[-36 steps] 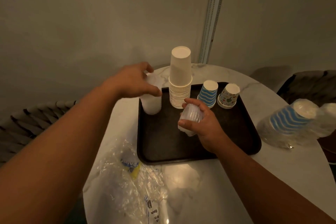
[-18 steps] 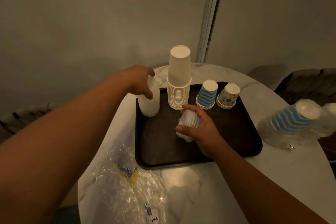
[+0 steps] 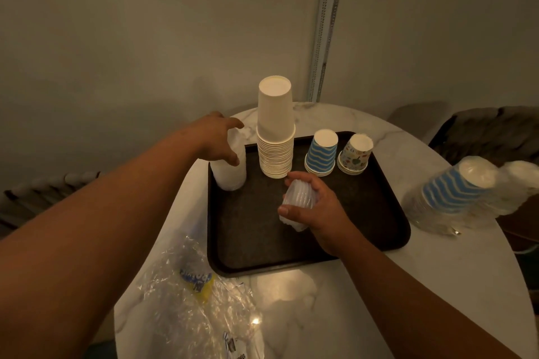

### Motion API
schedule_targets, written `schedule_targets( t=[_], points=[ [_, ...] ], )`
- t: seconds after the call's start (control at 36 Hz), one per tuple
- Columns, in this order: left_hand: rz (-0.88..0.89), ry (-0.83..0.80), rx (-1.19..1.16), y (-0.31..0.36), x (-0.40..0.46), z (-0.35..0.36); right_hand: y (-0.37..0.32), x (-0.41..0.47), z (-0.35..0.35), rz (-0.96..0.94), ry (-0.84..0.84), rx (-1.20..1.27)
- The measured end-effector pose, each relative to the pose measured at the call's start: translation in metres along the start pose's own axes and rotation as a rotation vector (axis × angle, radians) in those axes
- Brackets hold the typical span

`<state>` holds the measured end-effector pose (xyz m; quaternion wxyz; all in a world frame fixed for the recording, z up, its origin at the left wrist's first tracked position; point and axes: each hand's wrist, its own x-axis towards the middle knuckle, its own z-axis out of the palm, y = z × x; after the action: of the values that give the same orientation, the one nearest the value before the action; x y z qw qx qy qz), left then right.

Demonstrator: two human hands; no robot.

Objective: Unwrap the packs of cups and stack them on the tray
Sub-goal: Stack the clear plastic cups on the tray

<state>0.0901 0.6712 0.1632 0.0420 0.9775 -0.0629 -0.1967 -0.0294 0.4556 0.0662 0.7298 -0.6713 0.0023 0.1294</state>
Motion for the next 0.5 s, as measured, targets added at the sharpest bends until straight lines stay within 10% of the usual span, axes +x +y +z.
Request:
schedule_targets(
  t=[0.5],
  points=[
    [-0.031,-0.016,-0.031,0.0013,0.0055,0.0009,-0.0018,-0.0033,-0.0025,0.000,-0.004,-0.028]
  ],
)
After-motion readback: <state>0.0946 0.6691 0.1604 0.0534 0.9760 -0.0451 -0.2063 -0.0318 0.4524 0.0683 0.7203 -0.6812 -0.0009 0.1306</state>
